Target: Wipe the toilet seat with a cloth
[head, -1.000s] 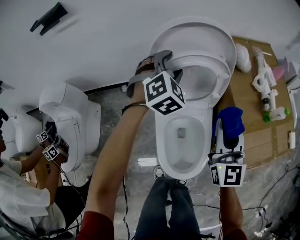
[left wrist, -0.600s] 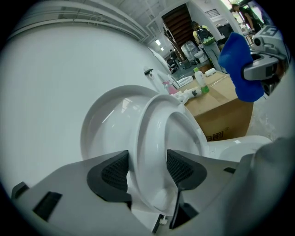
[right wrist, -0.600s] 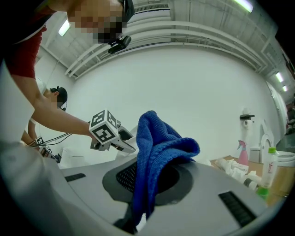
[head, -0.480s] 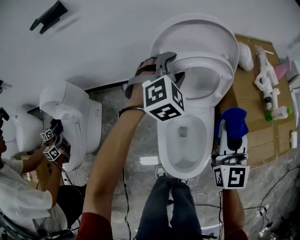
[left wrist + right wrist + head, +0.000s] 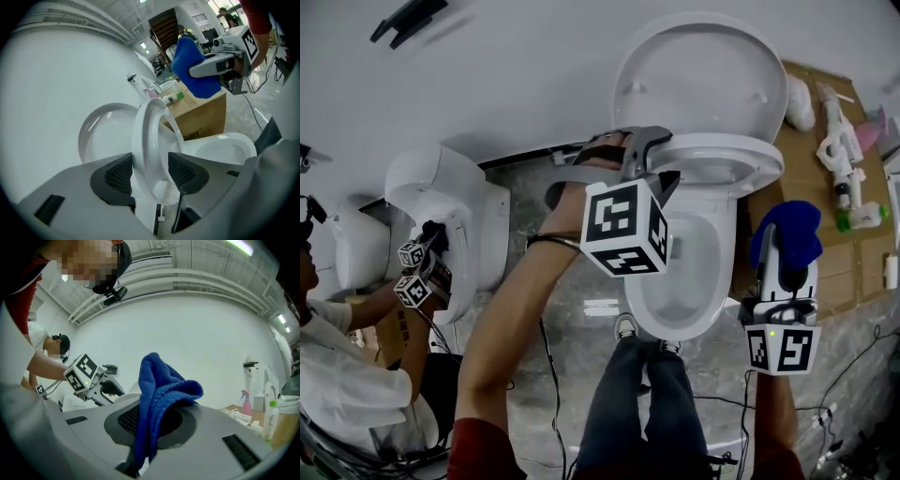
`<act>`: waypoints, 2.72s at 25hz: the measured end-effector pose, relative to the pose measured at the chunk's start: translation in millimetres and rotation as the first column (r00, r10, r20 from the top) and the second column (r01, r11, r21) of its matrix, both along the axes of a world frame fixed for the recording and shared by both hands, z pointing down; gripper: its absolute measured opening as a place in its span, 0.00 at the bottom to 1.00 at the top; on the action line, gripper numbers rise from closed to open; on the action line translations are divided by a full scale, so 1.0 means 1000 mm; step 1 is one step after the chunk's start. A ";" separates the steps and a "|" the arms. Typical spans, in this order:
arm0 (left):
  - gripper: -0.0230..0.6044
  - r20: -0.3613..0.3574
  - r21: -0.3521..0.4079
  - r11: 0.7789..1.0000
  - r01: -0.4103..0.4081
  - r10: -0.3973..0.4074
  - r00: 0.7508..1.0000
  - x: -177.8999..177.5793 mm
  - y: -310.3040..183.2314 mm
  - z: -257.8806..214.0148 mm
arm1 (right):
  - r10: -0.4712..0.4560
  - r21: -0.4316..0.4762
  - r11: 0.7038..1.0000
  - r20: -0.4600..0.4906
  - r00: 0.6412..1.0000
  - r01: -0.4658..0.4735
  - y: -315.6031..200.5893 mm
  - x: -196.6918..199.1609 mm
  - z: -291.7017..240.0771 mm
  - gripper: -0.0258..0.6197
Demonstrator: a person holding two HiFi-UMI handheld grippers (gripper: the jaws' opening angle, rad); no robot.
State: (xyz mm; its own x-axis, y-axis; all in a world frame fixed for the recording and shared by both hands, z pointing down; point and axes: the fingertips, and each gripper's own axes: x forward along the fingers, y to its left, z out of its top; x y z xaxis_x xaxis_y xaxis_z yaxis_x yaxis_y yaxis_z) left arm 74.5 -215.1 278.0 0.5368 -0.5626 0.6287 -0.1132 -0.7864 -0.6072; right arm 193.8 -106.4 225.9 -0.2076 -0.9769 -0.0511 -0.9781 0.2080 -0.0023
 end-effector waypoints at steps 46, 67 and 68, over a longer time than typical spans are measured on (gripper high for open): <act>0.23 0.119 -0.580 0.792 -0.189 0.312 0.942 -0.038 0.298 0.160 | -0.149 -0.120 0.978 0.150 0.977 0.168 0.085 -0.056 0.022 0.12; 0.18 0.138 -0.746 0.665 -0.035 0.205 0.969 -0.042 0.374 0.360 | -0.121 -0.333 0.933 0.062 0.991 0.135 0.058 -0.052 0.204 0.12; 0.18 0.144 -0.749 0.663 -0.022 0.195 0.970 -0.042 0.375 0.368 | -0.113 -0.345 0.930 0.062 0.992 0.127 0.055 -0.050 0.213 0.12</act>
